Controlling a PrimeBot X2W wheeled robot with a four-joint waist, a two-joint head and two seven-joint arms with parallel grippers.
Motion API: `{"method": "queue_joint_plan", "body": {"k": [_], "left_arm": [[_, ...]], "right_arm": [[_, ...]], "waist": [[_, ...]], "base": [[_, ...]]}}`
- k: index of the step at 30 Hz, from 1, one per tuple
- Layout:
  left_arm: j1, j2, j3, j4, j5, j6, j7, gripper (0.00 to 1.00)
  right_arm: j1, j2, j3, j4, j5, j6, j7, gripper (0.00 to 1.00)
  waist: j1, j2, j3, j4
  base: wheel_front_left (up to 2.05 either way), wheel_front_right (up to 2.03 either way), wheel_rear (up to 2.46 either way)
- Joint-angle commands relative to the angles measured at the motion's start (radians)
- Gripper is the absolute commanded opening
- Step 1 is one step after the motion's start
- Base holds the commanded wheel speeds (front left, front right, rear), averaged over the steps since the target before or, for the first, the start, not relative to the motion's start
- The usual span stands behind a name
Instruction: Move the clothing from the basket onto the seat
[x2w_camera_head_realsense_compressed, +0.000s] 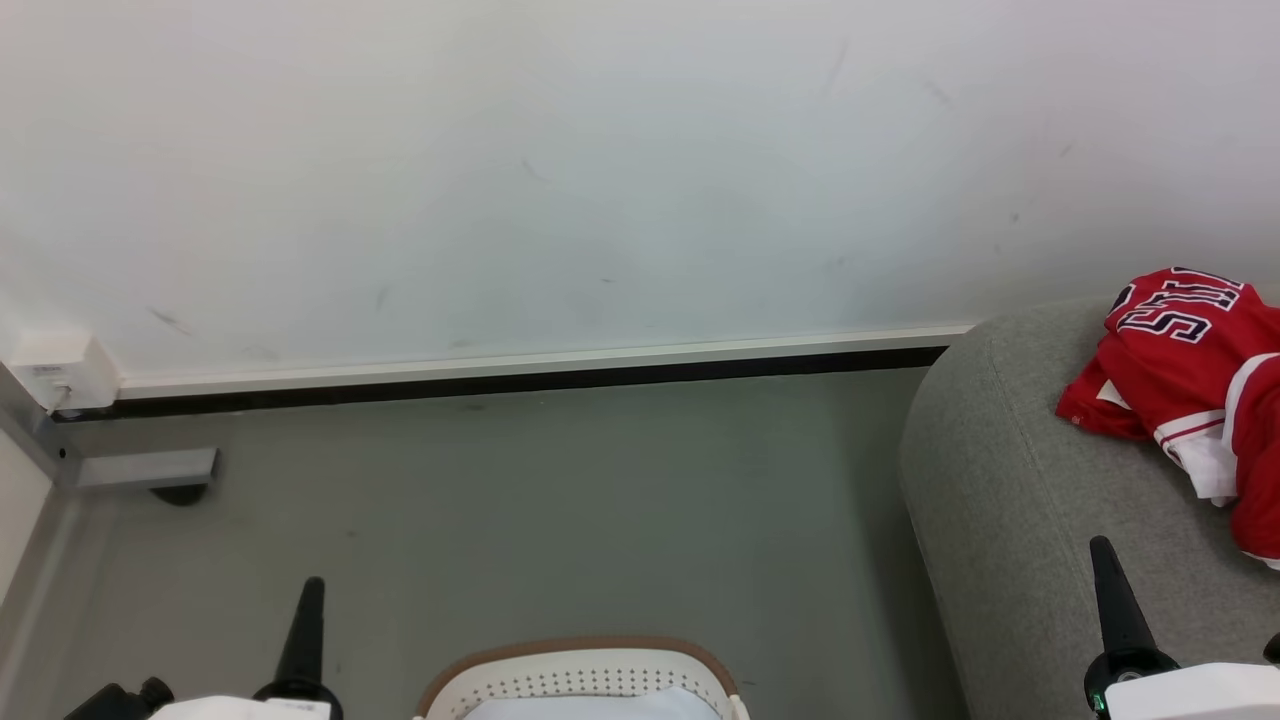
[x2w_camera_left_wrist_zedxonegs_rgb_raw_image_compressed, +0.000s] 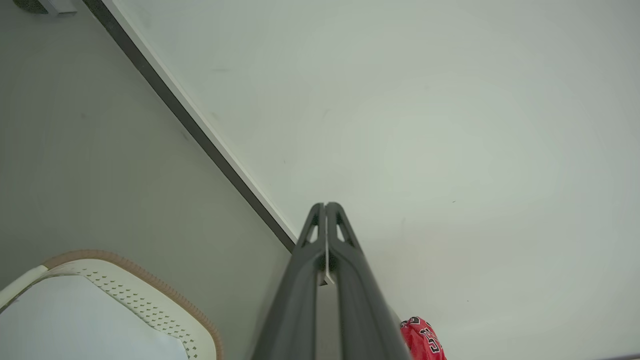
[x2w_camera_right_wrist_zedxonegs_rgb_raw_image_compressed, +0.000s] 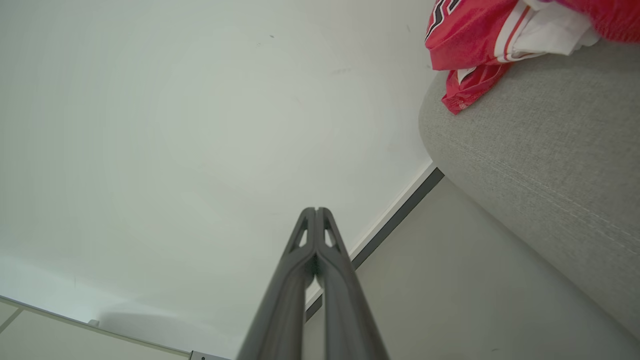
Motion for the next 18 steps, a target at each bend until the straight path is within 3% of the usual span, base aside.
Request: {"method": "queue_joint_plan", "body": {"k": [1,18], "left_arm": [[-0.021,0.001,0.008,-0.006,-0.024,-0.007,0.007,0.0],[-0.04,-0.007,0.024,0.006,-0.171,-0.019,0.053,0.0]], "right_arm": [[-0.021,0.001,-0.009,-0.004,0.026,-0.001,0.008,0.0],[-0.028,0.007,-0.051,0.002,0.157,-0.001,0.051,0.0]], "waist": [[0.0,-0.0001,0.0,0.0],[0.0,-0.0001,0.002,0.002]], "base": [[0.0,0.0,0.0],[0.0,0.0,0.0]]}}
